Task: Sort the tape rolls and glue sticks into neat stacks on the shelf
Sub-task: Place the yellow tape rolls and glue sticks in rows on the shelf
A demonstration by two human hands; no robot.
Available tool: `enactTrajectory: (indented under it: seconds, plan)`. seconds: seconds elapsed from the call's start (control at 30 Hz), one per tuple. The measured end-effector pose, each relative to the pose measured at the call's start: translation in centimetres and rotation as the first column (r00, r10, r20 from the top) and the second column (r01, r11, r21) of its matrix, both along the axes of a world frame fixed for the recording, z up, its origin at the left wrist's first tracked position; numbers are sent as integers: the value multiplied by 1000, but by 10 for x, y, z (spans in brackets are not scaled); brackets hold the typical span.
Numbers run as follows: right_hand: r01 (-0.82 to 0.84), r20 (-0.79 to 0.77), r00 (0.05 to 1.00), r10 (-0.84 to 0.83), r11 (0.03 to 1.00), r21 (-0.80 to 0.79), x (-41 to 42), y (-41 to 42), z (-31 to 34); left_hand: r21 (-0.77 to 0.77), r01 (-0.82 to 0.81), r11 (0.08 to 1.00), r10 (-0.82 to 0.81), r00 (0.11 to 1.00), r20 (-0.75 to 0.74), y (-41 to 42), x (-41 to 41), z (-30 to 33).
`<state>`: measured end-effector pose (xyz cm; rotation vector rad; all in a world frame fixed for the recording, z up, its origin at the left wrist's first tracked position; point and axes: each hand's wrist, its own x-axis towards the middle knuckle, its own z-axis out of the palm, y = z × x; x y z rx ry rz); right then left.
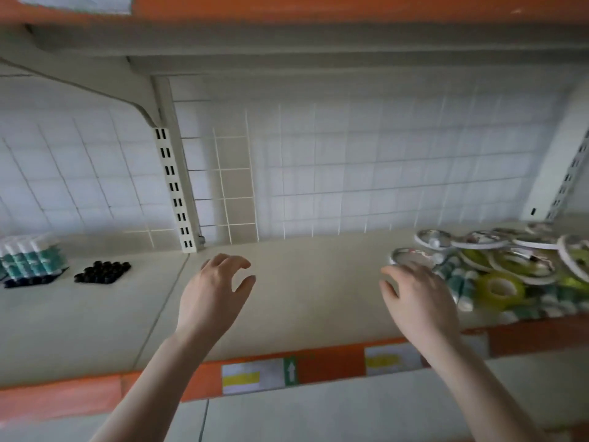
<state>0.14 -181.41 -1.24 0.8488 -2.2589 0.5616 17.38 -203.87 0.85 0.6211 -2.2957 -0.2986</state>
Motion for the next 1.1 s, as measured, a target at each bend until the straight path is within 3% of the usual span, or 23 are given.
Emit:
enactTrajectory:
  seconds: [0.17,0.4,0.73,1.1]
  plan:
    - [-82,-87,993,79,996,-34,-89,76,-4,46,-31,998,33,999,-33,79,-97,-15]
    - [-183,-68,981,182,983,-8,-161,147,0,90,47,995,-51,998,34,161,-187,-21]
    - [-286,-2,958,286,958,-24,-189,167,-2,7,251,968,-232,883,407,173,-229,-30]
    - [-288,1,958,288,958,-17,-189,165,-3,-77,343,936,-293,883,366,169,-223,-24]
